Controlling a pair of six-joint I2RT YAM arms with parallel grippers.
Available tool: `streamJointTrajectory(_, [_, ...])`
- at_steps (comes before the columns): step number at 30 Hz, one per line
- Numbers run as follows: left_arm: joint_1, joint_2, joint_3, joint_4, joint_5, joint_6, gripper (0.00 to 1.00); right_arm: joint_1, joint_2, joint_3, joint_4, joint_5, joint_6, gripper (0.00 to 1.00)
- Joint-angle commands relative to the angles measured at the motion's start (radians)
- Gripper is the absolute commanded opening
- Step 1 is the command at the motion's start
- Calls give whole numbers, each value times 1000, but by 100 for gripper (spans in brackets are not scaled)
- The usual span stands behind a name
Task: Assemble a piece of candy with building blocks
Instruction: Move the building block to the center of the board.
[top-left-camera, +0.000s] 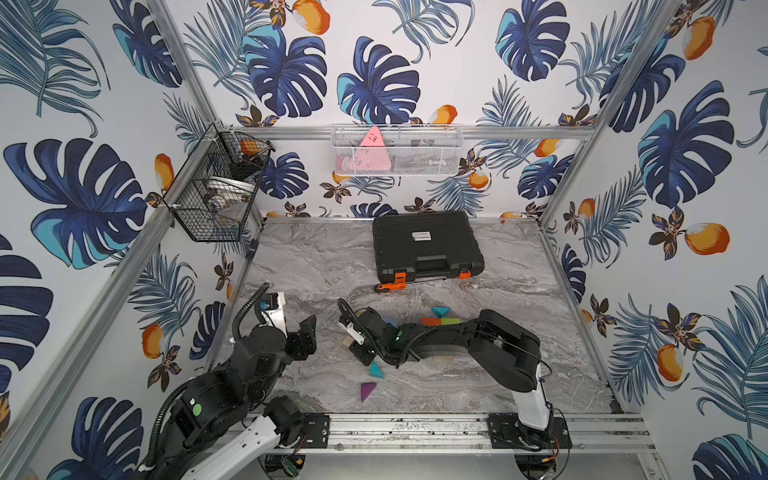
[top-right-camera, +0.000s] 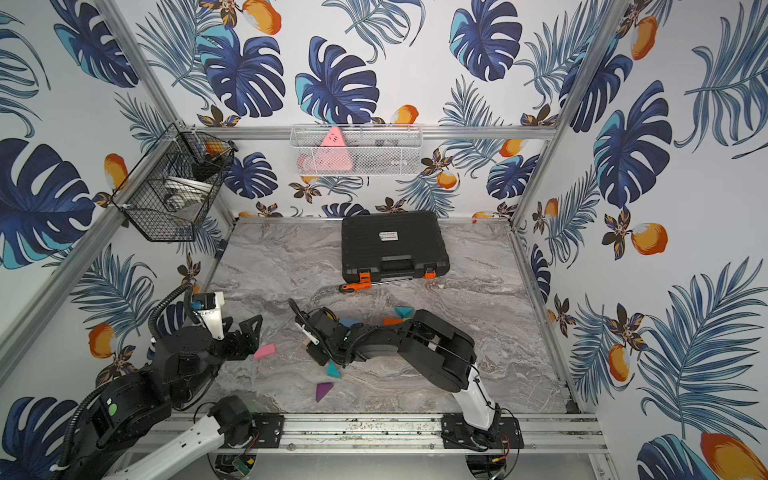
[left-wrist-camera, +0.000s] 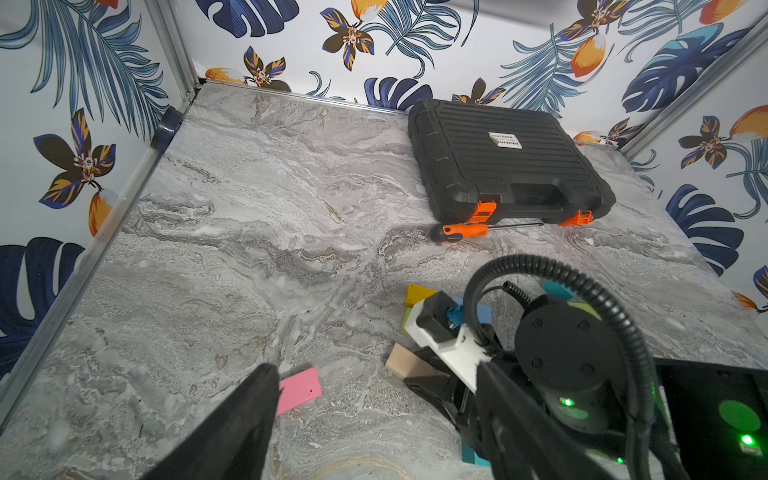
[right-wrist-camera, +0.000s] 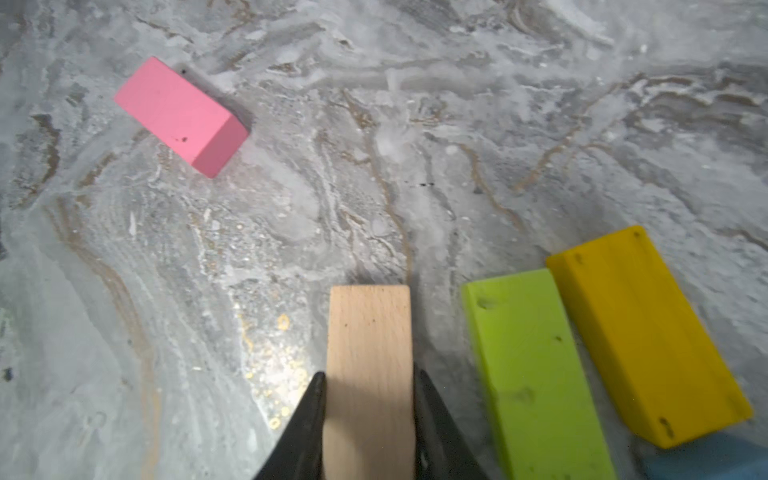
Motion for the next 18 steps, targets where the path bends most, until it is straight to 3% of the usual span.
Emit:
streamJointTrajectory(1, [1,3,1,3,-8,-14,79,-4,7,14,-30,-38,-34,24])
streamJointTrajectory(18, [1,17,3,3,-5,-10,79,-20,-4,-2,-42,36,-18,28])
